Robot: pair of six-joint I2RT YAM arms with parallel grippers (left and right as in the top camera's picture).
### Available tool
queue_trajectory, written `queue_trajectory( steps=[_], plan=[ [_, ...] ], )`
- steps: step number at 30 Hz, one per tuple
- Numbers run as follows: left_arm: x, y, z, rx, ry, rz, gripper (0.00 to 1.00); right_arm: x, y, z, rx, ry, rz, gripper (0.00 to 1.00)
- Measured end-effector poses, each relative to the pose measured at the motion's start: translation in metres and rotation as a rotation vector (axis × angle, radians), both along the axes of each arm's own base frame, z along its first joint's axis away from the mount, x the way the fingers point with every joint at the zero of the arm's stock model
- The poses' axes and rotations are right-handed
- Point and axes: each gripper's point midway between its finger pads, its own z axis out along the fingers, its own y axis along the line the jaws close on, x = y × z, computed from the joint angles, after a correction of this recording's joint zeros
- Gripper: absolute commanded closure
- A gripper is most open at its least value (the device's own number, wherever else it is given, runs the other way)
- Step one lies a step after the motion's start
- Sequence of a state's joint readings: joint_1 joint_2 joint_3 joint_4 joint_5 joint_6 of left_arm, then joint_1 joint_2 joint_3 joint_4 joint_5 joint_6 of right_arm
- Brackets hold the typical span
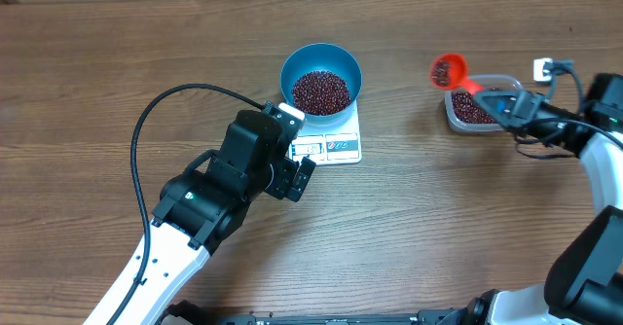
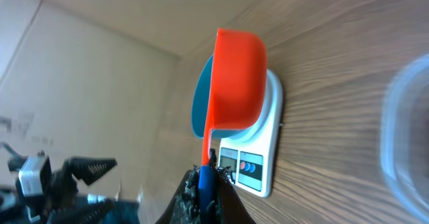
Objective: Scoop item into bowl and weigh 150g on scale
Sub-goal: 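Lift the filled scoop and carry it left over the blue bowl, then tip the scoop over the bowl to pour the beans in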
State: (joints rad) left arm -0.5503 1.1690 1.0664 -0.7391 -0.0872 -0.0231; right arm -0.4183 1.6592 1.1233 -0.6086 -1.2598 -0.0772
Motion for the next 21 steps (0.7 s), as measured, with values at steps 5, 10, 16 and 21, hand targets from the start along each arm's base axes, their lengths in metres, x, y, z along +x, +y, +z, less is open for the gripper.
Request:
queue_trajectory(
  steps=[5, 10, 16, 21],
  plan=[
    [0.000, 0.000, 0.000, 0.000, 0.000, 0.000, 0.00, 0.008, 0.053, 0.009, -0.017, -0.078, 0.134, 0.96],
    [0.000, 0.000, 0.000, 0.000, 0.000, 0.000, 0.00, 0.012, 0.103, 0.018, -0.017, -0.122, 0.233, 0.96],
    [0.000, 0.000, 0.000, 0.000, 0.000, 0.000, 0.01, 0.016, 0.143, 0.014, -0.059, -0.098, 0.253, 0.97],
    [0.000, 0.000, 0.000, 0.000, 0.000, 0.000, 0.00, 0.021, 0.156, 0.005, -0.120, -0.081, 0.222, 0.96]
  ],
)
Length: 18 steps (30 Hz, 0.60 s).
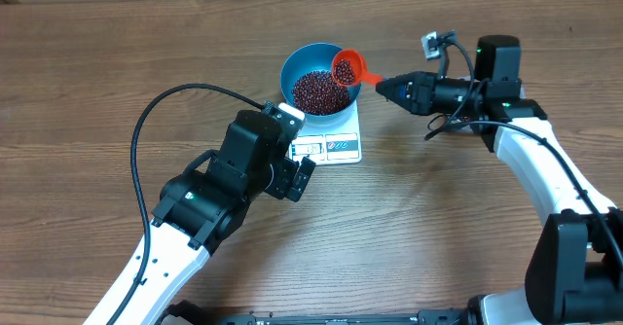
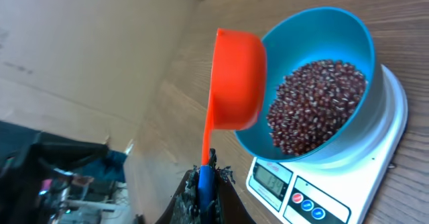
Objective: Scoop item into bowl and weigh 150g on scale
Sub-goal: 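Tip the scoop over the bowl to pour the beans in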
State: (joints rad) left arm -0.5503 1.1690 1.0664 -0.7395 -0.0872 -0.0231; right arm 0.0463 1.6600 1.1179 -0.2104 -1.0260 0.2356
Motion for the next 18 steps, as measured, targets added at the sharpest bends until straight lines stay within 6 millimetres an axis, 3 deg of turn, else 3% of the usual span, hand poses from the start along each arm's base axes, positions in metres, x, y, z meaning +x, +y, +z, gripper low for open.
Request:
queue_trajectory(
  steps=[8, 18],
  plan=[
    [0.000, 0.000, 0.000, 0.000, 0.000, 0.000, 0.00, 0.016, 0.010, -0.016, -0.143, -0.044, -0.098, 0.96],
    [0.000, 0.000, 0.000, 0.000, 0.000, 0.000, 0.01, 0.023, 0.009, -0.020, -0.272, -0.220, -0.069, 0.96]
  ],
)
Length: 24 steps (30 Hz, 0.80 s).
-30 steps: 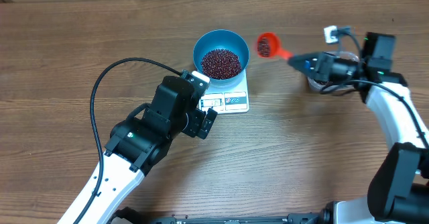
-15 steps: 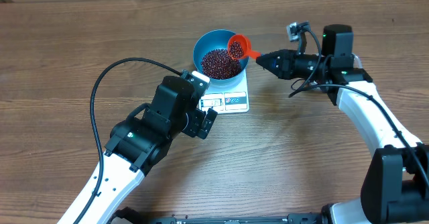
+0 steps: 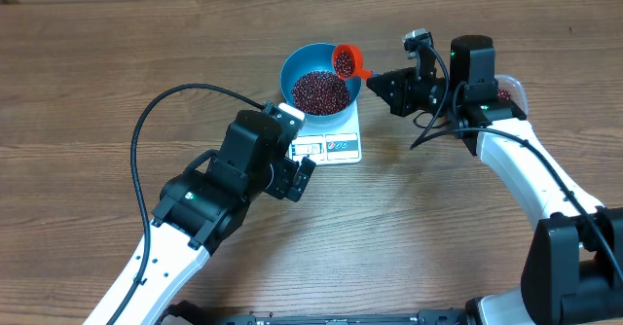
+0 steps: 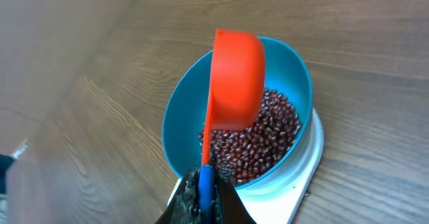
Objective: Scoop item into bowl and weigh 150g on scale
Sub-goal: 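Tip the scoop over the bowl to pour the beans in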
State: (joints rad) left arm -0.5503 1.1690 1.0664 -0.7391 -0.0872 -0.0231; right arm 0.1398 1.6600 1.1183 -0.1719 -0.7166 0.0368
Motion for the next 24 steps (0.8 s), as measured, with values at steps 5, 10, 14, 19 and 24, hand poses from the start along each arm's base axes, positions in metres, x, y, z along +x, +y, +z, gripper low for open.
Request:
queue_trajectory(
  steps=[5, 10, 14, 19, 24],
  plan=[
    [0.0000, 0.0000, 0.0000, 0.000, 0.000, 0.000, 0.00, 0.0046, -0.0010, 0.0032, -0.027, -0.060, 0.009, 0.96],
    [0.0000, 0.0000, 0.0000, 0.000, 0.000, 0.000, 0.00, 0.0075, -0.0011, 0.0064, -0.058, -0.128, 0.034, 0.96],
    [-0.0001, 0.0000, -0.0001, 0.000, 0.000, 0.000, 0.00, 0.0079, -0.0011, 0.0070, -0.082, -0.167, 0.055, 0.96],
    [-0.0001, 0.0000, -0.0001, 0.000, 0.000, 0.000, 0.01, 0.0080, -0.0010, 0.0071, -0.130, -0.239, 0.097, 0.96],
    [0.0000, 0.0000, 0.0000, 0.000, 0.000, 0.000, 0.01, 0.0080, -0.0010, 0.0072, -0.196, -0.336, 0.155, 0.96]
  ],
)
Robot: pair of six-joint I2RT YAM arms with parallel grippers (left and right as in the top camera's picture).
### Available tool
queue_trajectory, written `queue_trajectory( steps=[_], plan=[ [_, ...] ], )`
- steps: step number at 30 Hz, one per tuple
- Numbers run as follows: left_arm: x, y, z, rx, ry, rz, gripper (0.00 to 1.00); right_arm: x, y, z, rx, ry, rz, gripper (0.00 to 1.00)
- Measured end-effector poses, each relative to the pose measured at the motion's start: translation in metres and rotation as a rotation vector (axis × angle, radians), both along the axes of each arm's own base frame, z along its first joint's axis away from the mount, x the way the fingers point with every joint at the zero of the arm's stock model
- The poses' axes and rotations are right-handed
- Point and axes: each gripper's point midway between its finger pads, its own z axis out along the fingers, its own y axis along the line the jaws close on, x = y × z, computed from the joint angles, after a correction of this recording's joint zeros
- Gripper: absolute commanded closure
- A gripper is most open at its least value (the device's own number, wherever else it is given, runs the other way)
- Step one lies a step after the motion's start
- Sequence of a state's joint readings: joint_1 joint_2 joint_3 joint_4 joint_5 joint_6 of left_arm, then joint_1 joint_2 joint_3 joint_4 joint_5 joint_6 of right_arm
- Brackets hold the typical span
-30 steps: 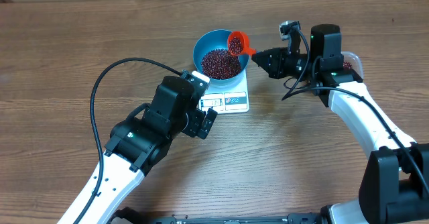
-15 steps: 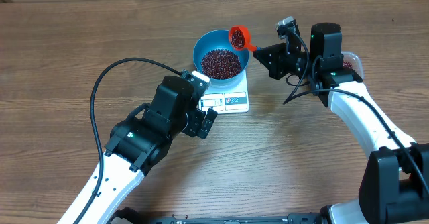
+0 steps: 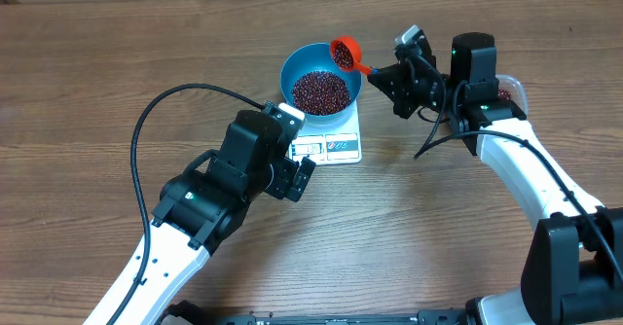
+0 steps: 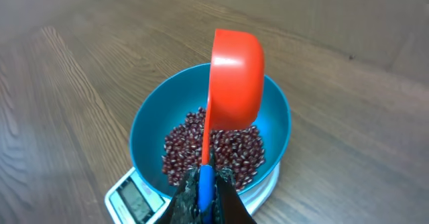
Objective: Scoop item into bowl and weigh 150g on scale
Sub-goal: 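Tip the scoop over the bowl to pour the beans in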
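A blue bowl (image 3: 321,80) of dark red beans (image 3: 320,90) stands on a white scale (image 3: 336,146). My right gripper (image 3: 391,74) is shut on the handle of an orange scoop (image 3: 343,52), whose cup hangs over the bowl's far right rim, tipped on its side. In the right wrist view the scoop (image 4: 234,80) rises above the bowl (image 4: 275,110) with the beans (image 4: 228,150) below, and the gripper (image 4: 206,187) clamps its blue-tipped handle. My left gripper (image 3: 300,174) sits near the scale's front left corner; its jaws are hard to read.
A clear plastic container (image 3: 510,90) shows behind my right arm at the right. A black cable (image 3: 156,121) loops off my left arm over the wooden table (image 3: 97,72). The scale's display (image 4: 131,196) shows at the lower left of the right wrist view.
My right wrist has turned, tilting the scoop further onto its side above the bowl's far right rim. The left arm has not moved.
My right gripper held the scoop, with beans in it, over the clear container at the right. Then the scoop was at the bowl's right rim. Then it hung over the bowl, tilting, and now it is tipped more steeply there. The left arm stayed put.
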State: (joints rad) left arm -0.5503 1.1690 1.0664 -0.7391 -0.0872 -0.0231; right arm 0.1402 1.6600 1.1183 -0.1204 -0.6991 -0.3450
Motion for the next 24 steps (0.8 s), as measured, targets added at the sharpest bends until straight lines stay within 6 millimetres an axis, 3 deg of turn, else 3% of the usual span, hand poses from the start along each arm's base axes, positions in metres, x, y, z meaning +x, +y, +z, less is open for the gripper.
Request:
queue_trajectory(
  steps=[8, 24],
  plan=[
    [0.0000, 0.0000, 0.0000, 0.000, 0.000, 0.000, 0.00, -0.0021, 0.0048, 0.0000, -0.079, -0.113, 0.077, 0.96],
    [0.0000, 0.0000, 0.0000, 0.000, 0.000, 0.000, 0.01, -0.0026, 0.0056, 0.0002, -0.090, -0.133, 0.092, 0.96]
  ],
)
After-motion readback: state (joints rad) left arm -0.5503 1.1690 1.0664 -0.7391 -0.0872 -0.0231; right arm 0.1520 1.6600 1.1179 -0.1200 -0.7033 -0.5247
